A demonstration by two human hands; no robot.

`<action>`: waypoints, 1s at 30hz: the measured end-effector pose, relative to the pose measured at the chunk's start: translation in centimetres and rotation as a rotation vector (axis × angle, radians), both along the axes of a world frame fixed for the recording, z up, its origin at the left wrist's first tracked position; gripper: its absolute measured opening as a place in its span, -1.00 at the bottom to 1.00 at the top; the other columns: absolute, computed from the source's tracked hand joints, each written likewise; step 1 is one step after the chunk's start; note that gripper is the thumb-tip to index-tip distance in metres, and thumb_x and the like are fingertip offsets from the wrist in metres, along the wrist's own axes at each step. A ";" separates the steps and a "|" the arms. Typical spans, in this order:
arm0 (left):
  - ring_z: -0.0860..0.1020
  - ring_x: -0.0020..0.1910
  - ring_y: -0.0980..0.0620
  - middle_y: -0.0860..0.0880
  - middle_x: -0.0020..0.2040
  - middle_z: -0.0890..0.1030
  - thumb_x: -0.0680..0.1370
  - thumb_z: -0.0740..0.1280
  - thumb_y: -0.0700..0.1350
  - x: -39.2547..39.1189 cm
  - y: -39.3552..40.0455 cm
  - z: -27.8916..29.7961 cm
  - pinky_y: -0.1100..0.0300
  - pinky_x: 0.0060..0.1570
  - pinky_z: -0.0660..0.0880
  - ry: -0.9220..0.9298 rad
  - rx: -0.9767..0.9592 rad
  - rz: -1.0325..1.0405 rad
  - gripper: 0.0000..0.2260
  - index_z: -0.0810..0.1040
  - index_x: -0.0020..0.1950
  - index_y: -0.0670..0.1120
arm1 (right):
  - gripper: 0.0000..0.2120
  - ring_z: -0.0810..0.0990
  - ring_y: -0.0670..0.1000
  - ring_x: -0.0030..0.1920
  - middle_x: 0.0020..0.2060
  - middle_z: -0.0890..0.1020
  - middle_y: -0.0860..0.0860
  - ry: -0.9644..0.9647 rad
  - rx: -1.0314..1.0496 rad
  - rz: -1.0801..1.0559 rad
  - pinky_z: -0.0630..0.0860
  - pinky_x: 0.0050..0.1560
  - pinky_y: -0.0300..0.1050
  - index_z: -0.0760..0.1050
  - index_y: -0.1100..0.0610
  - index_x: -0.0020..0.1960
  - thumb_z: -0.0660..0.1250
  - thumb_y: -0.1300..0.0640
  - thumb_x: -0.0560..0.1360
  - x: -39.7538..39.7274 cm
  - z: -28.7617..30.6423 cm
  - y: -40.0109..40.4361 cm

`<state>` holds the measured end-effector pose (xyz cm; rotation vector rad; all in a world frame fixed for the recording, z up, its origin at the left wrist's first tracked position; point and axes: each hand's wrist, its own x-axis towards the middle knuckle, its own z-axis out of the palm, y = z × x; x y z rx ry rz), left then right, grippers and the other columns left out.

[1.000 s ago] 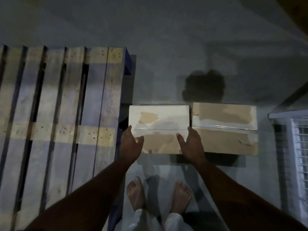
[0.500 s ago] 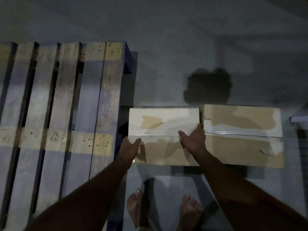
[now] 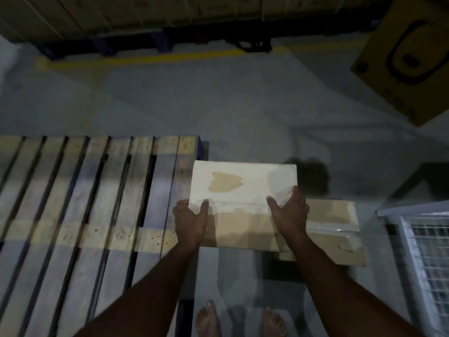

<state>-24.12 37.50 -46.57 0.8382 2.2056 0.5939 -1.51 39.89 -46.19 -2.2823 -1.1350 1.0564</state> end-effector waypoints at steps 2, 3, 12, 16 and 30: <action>0.54 0.12 -0.14 -0.09 0.21 0.44 0.54 0.40 0.21 1.3 0.4 5.9 -0.06 0.17 0.53 0.041 0.043 -0.023 -0.45 0.41 0.32 -0.15 | -0.21 0.20 0.24 0.49 0.54 0.24 0.14 0.014 0.087 -0.058 0.23 0.47 0.21 0.12 0.16 0.59 0.40 -0.10 0.52 0.9 5.4 0.4; 0.55 0.13 -0.17 -0.12 0.24 0.45 0.54 0.39 0.21 2.1 0.5 8.9 -0.03 0.16 0.52 0.068 0.055 -0.033 -0.45 0.41 0.33 -0.16 | -0.23 0.20 0.24 0.49 0.54 0.25 0.14 0.020 0.129 -0.080 0.22 0.48 0.20 0.14 0.15 0.58 0.40 -0.09 0.52 1.3 8.2 0.3; 0.58 0.15 -0.11 -0.10 0.24 0.57 0.47 0.17 0.47 6.9 -3.6 32.1 0.03 0.06 0.55 0.183 0.199 -0.214 -0.29 0.50 0.32 -0.06 | -0.30 0.22 0.15 0.50 0.53 0.26 0.09 0.064 0.413 -0.165 0.25 0.44 0.17 0.15 0.06 0.58 0.37 -0.07 0.56 7.0 31.2 -7.3; 0.56 0.15 -0.07 -0.04 0.19 0.59 0.52 0.23 0.39 8.8 -6.6 39.3 0.09 0.07 0.50 0.195 0.310 -0.302 -0.45 0.53 0.24 -0.02 | -0.34 0.27 0.20 0.48 0.50 0.32 0.13 0.011 0.501 -0.176 0.29 0.42 0.27 0.21 0.07 0.55 0.38 -0.07 0.55 9.7 38.0 -10.9; 0.49 0.19 -0.10 -0.07 0.08 0.55 0.51 0.41 0.22 12.4 -14.4 50.4 0.15 -0.04 0.35 0.086 0.668 -0.655 -0.57 0.52 0.15 -0.10 | -0.33 0.20 0.07 0.49 0.53 0.26 0.00 -0.097 0.721 -0.414 0.25 0.44 0.17 0.18 -0.01 0.56 0.36 -0.11 0.55 12.4 50.8 -27.1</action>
